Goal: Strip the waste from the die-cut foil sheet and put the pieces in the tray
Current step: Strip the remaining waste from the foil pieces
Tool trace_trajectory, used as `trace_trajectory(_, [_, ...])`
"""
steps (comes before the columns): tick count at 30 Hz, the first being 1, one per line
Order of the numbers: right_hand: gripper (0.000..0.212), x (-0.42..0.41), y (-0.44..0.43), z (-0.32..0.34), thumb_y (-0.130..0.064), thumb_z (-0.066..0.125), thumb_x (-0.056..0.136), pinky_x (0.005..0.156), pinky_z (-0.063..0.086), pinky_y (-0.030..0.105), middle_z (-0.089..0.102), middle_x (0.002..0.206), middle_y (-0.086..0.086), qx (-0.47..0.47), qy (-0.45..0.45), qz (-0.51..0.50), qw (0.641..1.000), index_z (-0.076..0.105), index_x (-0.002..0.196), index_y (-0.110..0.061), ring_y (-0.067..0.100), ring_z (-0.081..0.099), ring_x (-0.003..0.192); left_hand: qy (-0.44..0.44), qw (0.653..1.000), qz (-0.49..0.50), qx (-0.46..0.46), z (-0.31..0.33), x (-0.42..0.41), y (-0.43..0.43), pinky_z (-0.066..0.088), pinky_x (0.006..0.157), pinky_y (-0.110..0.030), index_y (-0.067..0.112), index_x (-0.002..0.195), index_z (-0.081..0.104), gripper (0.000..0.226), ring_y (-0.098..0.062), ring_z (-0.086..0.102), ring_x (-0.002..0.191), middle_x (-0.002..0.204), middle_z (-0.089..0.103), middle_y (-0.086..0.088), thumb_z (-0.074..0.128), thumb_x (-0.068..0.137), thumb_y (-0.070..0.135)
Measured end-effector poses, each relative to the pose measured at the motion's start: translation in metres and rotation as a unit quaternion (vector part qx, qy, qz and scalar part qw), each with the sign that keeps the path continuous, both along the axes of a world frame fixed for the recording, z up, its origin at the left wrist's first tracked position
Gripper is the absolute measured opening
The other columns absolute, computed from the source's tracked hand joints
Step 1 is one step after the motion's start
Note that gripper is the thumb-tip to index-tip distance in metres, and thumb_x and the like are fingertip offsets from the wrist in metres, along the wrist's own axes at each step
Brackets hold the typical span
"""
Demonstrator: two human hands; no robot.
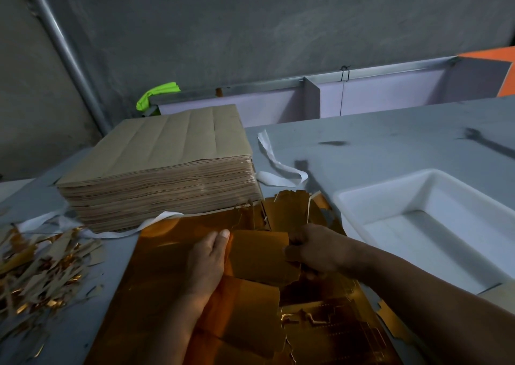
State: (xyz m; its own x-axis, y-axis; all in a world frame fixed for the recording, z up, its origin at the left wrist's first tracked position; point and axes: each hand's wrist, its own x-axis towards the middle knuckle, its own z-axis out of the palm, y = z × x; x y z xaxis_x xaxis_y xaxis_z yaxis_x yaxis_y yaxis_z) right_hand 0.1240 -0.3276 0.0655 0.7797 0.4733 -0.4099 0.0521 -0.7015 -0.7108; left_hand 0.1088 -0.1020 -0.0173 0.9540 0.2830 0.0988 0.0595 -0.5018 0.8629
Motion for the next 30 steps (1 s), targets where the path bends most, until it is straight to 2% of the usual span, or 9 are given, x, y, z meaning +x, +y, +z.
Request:
trace_trajectory(6, [0.02,0.0004,0.0008,0.0006,-0.026,0.047,0.103,0.053,0.041,0.02,0.058,0.075,0.005,-0.001,0.008,0.001,1.0,0.055,0.114,-0.011,0.012,0.051,0.058,0.003,1.0,-0.002,0.002,0.0009,0.0006,0.0002,0.042,0.057,-0.032,0.009,0.082,0.059,0.043,-0.022,0.053,0.061,0.069,0.055,-0.01,0.041,0.101,0.044])
trace_trajectory(12, [0.008,0.0011,0.0006,0.0007,-0.025,0.048,0.102,0.05,0.04,0.018,0.057,0.075,0.004,0.011,0.013,-0.001,1.0,0.052,0.101,-0.018,0.01,0.051,0.055,-0.004,1.0,0.0,0.007,0.0017,0.0002,-0.001,0.044,0.06,-0.034,0.01,0.084,0.06,0.043,-0.032,0.058,0.066,0.072,0.058,-0.019,0.039,0.102,0.043])
trace_trajectory(15, [0.018,0.0004,0.0004,0.0008,-0.025,0.048,0.102,0.05,0.041,0.018,0.058,0.077,0.005,0.017,0.016,-0.005,1.0,0.055,0.114,-0.013,0.009,0.051,0.054,-0.004,1.0,0.003,0.009,0.0016,-0.0001,-0.0011,0.045,0.061,-0.034,0.012,0.084,0.06,0.042,-0.032,0.059,0.067,0.073,0.058,-0.016,0.039,0.101,0.044])
trace_trajectory(18, [0.026,0.0002,0.0004,0.0001,-0.024,0.048,0.101,0.05,0.039,0.019,0.057,0.079,0.007,0.027,0.017,-0.011,0.999,0.055,0.123,-0.009,0.01,0.05,0.054,-0.003,1.0,0.007,0.011,0.0009,0.0007,-0.0014,0.046,0.063,-0.034,0.012,0.086,0.061,0.041,-0.037,0.063,0.076,0.077,0.062,-0.021,0.039,0.102,0.043])
trace_trajectory(23, [0.024,0.0001,0.0011,0.0001,-0.024,0.05,0.101,0.048,0.039,0.018,0.056,0.074,0.005,0.039,0.015,-0.027,0.999,0.057,0.118,-0.009,0.01,0.051,0.053,0.003,1.0,0.013,0.018,0.001,0.0015,-0.0029,0.044,0.061,-0.032,0.011,0.086,0.061,0.039,-0.03,0.059,0.068,0.076,0.06,-0.02,0.04,0.103,0.04])
trace_trajectory(30, [0.016,-0.001,0.003,0.0019,-0.026,0.052,0.099,0.055,0.042,0.022,0.057,0.084,0.007,0.059,0.01,-0.034,0.998,0.055,0.11,-0.015,0.013,0.053,0.06,0.017,0.999,0.024,0.023,0.0015,0.0009,-0.0024,0.04,0.058,-0.027,0.013,0.084,0.06,0.037,-0.016,0.053,0.063,0.071,0.055,-0.006,0.043,0.102,0.039])
